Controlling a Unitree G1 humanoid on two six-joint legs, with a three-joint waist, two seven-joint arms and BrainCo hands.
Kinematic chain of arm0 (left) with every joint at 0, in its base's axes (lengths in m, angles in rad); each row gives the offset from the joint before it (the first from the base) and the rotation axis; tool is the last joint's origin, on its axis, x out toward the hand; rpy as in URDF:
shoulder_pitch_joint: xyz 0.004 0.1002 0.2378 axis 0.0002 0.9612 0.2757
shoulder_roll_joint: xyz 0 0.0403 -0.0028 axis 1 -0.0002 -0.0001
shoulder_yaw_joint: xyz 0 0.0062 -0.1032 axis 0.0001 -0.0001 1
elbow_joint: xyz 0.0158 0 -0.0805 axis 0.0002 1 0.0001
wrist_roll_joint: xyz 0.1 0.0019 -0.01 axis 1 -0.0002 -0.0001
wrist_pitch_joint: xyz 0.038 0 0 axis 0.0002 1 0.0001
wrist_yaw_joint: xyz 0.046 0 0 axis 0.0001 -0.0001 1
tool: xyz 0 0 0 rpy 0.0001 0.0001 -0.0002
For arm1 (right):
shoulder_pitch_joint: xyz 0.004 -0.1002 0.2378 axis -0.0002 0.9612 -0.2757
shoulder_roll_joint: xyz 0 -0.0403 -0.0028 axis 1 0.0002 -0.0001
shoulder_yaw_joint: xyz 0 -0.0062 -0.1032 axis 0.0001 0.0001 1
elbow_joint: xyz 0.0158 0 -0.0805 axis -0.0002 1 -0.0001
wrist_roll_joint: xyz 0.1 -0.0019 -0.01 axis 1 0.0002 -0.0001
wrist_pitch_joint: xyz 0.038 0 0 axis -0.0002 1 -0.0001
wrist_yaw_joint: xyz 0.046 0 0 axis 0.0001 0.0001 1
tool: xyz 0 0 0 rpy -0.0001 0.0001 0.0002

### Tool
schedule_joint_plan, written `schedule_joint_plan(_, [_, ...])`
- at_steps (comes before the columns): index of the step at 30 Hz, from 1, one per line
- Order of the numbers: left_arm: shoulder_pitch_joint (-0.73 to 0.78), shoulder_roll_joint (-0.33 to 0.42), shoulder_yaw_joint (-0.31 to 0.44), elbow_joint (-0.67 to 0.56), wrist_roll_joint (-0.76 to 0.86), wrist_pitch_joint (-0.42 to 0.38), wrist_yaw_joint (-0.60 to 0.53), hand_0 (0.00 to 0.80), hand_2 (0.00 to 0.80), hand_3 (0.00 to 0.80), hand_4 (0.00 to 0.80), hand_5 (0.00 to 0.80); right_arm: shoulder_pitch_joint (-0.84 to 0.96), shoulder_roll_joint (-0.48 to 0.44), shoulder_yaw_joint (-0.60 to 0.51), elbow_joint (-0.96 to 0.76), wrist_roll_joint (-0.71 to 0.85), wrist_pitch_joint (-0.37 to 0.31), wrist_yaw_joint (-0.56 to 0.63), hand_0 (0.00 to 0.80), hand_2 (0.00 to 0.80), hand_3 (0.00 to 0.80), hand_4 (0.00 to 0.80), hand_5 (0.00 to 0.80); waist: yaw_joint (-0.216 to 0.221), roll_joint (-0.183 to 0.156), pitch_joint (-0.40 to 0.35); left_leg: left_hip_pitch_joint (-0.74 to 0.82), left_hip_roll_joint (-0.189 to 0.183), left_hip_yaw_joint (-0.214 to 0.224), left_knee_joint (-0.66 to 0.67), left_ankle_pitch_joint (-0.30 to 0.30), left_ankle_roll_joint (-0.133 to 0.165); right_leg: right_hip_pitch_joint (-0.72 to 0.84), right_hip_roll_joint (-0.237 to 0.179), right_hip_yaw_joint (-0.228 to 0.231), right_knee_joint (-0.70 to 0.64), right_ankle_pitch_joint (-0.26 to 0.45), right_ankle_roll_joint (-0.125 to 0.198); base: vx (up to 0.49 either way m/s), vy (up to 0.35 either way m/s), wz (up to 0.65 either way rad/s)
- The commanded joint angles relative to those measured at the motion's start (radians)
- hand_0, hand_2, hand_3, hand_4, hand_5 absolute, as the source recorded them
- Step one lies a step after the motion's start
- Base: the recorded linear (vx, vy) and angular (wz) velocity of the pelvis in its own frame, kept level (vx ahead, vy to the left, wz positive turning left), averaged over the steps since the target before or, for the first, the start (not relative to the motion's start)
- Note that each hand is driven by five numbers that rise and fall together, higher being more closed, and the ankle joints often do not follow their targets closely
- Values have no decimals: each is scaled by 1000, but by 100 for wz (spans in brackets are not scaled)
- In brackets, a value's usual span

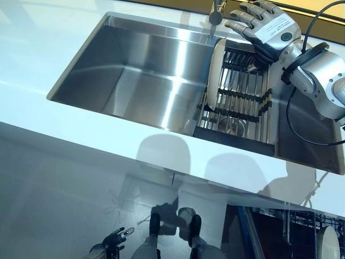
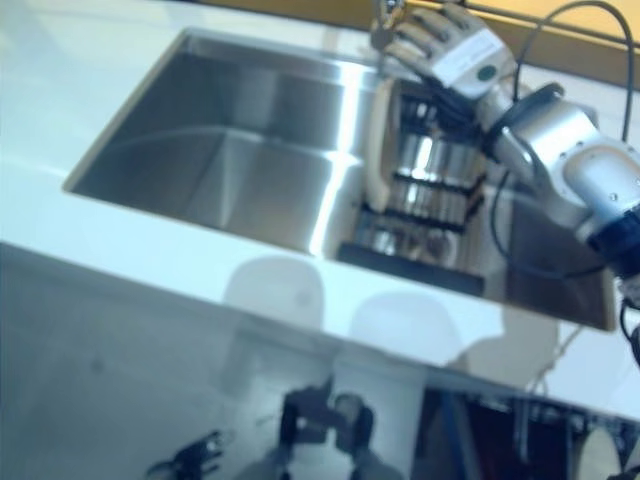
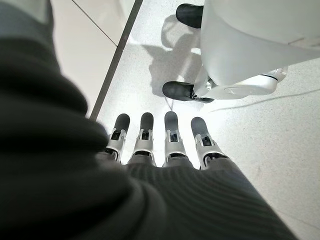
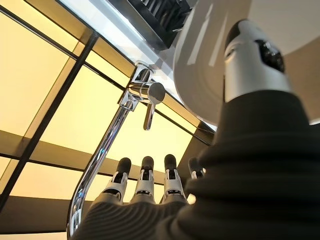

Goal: Take plates into dishwasher

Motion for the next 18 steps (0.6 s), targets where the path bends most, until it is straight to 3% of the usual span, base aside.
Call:
schedule_joint_plan(1, [6,48,3,16,-17,3,12,0,0,0,0,0,-156,-7,72,-23,-32,43,-11,0,0,0,0,0,8,-19,-3,-26,-15,39,-4,-2,15,17,3,33,-1,-47,58,7,26,9])
schedule_joint_plan(18, [33,50,-8,3,-43,-36,-30,0,0,0,0,0,-143,-30,90,-38,-61,25,24,0,0,0,0,0,20,-25,20,-34,-18,30,-4,-3,19,10,-3,22,-1,-43,61,5,9,3])
